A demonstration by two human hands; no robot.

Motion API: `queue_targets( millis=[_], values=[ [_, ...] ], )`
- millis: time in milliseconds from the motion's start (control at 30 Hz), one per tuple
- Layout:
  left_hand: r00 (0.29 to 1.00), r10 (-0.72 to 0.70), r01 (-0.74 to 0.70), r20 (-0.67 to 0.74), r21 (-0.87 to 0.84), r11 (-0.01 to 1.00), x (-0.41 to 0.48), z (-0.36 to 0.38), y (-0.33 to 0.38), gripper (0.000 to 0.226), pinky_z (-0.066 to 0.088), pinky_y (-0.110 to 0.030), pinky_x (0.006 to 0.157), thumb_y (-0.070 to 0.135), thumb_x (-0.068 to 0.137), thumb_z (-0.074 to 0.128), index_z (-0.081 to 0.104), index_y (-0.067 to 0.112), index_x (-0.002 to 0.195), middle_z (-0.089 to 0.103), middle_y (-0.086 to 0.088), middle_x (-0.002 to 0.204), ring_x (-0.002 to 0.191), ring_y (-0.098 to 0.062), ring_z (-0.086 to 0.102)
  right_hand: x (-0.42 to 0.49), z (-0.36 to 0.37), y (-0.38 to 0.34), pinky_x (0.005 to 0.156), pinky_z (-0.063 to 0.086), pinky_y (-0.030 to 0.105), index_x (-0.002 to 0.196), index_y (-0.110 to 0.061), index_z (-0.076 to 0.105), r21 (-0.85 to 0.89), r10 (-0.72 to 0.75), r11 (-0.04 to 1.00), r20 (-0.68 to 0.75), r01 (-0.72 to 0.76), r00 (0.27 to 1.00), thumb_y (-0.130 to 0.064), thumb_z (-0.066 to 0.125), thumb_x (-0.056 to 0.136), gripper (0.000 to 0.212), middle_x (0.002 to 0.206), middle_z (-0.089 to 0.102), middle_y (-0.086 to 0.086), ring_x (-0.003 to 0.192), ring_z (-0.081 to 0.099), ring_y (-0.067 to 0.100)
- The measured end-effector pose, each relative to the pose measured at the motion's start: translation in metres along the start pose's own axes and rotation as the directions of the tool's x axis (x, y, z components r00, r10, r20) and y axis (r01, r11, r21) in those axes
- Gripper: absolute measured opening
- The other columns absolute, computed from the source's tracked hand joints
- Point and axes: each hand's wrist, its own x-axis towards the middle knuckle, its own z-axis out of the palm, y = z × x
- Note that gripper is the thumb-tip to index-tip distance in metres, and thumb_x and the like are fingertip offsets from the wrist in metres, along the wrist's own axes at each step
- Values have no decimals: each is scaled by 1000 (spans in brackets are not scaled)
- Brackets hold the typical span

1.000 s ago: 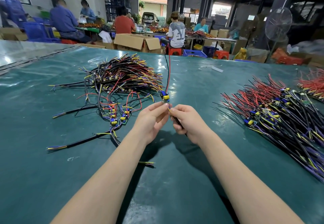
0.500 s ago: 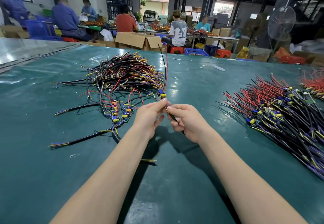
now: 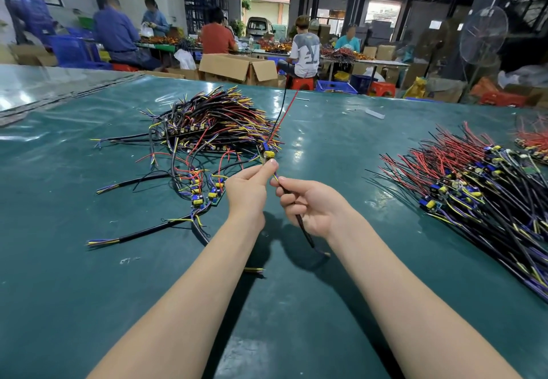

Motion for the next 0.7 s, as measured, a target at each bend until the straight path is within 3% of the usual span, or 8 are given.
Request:
queue_targets(
  millis=[100, 167, 267, 367, 467, 533, 600, 700],
  values=[
    [999, -6, 7, -37, 28, 1000, 1, -1, -2, 6, 37, -19, 62, 11, 82, 68, 69, 5, 81, 56, -1, 64, 58, -10, 44, -1, -5, 0, 27, 27, 10, 76, 0, 59, 167, 129, 975, 108, -146, 986, -13, 37, 98, 34, 50, 53, 3, 32, 45, 4],
    [999, -7, 9, -45, 33, 999, 2, -1, -3, 8, 38, -20, 62, 11, 81, 69, 68, 8, 73, 55, -1, 60, 57, -10, 45, -1, -6, 1, 27, 28, 10, 76, 0, 60, 195, 146, 965, 144, -173, 979, -13, 36, 98, 35, 50, 54, 3, 33, 48, 5],
    [997, 45, -41, -54, 72, 997, 3, -2, -1, 19, 41, -21, 64, 10, 79, 70, 66, 14, 61, 59, -2, 61, 55, -10, 45, -1, -2, 1, 25, 27, 13, 76, -2, 57, 145, 141, 977, 106, -156, 984, -10, 38, 97, 30, 47, 51, 0, 30, 42, 1],
    [994, 81, -73, -76, 108, 991, 8, -7, 2, 23, 38, -16, 57, 11, 78, 70, 66, 16, 57, 59, -2, 62, 49, -6, 44, 2, 3, 1, 25, 27, 13, 76, -3, 55, 88, 141, 985, 75, -148, 987, -9, 37, 97, 29, 44, 48, 0, 27, 38, 1],
    [999, -22, 23, -24, 31, 999, 11, -11, 3, 34, 35, -21, 56, 8, 82, 67, 68, 18, 49, 60, -5, 62, 51, -10, 41, 4, 3, 4, 27, 31, 11, 76, -3, 56, 86, 144, 985, 78, -150, 987, -10, 37, 98, 30, 43, 48, 0, 28, 43, 2],
    [994, -109, 108, -13, -65, 992, 11, -10, 3, 30, 41, -18, 49, 8, 85, 63, 66, 13, 56, 63, 1, 52, 40, -7, 47, 3, 0, 7, 32, 39, 11, 79, -2, 57, 91, 147, 983, 111, -157, 983, -11, 37, 98, 29, 44, 52, 0, 31, 48, 3],
    [988, -149, 140, -43, -163, 977, 11, -10, 4, 24, 46, -15, 41, 8, 89, 59, 60, 7, 65, 62, 6, 45, 36, -2, 53, 1, -6, 11, 41, 49, 16, 83, -1, 58, -22, 133, 991, 162, -131, 978, -9, 36, 98, 28, 49, 59, 2, 40, 57, 6],
    [987, -149, 131, -54, -245, 961, 13, -14, 6, 25, 48, -13, 42, 10, 93, 53, 57, 7, 68, 61, 6, 43, 37, 1, 54, 0, -7, 19, 54, 56, 25, 83, 0, 57, -344, 97, 938, 174, -31, 980, -7, 37, 98, 26, 62, 65, 9, 54, 64, 14]
  ],
)
